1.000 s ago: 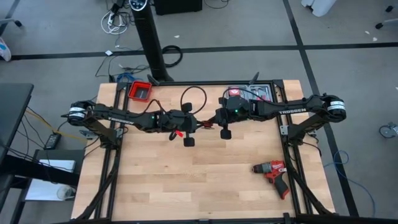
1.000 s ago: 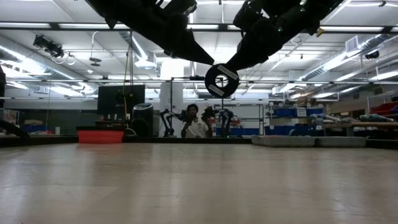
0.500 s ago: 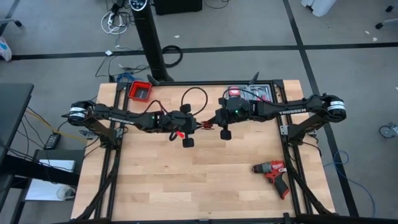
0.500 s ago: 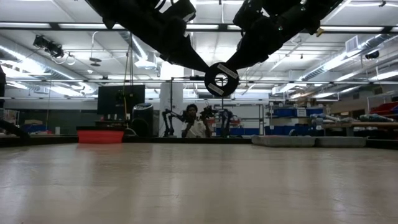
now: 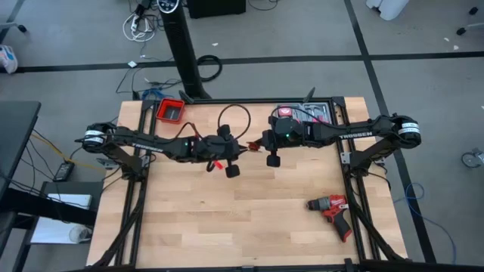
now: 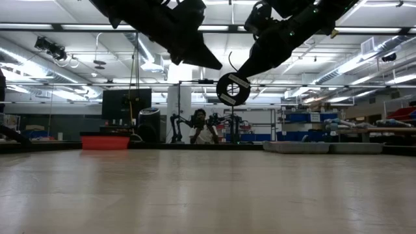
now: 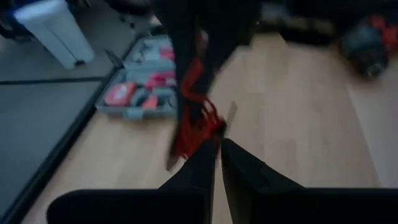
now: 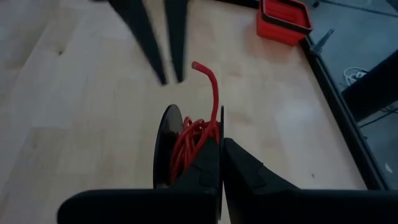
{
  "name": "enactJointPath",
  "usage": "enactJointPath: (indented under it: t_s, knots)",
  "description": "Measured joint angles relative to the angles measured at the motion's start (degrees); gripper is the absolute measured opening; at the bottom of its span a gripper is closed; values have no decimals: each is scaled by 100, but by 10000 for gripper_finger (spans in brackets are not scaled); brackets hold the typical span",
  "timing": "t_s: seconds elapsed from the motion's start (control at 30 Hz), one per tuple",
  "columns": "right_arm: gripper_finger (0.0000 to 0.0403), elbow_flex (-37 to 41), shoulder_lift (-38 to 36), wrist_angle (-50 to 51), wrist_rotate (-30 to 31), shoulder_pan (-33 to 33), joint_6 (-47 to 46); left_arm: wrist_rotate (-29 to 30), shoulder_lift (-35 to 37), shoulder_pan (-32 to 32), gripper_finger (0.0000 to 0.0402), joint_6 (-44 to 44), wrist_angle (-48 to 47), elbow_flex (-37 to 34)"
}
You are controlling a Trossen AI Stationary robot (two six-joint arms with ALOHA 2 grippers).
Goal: Coil cords
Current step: Coil the red wire onto the black spool
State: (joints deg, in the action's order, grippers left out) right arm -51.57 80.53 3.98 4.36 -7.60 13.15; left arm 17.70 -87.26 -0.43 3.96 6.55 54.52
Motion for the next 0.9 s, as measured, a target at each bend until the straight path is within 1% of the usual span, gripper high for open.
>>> enactJointPath:
  t_s: [0.17, 0.37, 0.53, 0.7, 0.9]
  knots:
    - [1, 0, 0, 14, -77, -2, 4, 110, 0, -3, 32, 68, 689, 0]
    - [1, 0, 0, 21, -140, 46, 56, 256, 0, -4, 35, 785, 793, 0]
    - [1, 0, 0, 19, -155, 48, 59, 275, 0, -3, 61, 826, 826, 0]
    - [1, 0, 0, 16, -154, 48, 59, 53, -27, -4, 89, 838, 914, 0]
    - [2, 0, 0, -38, -155, 50, 57, -91, -28, -4, 95, 1085, 1068, 2]
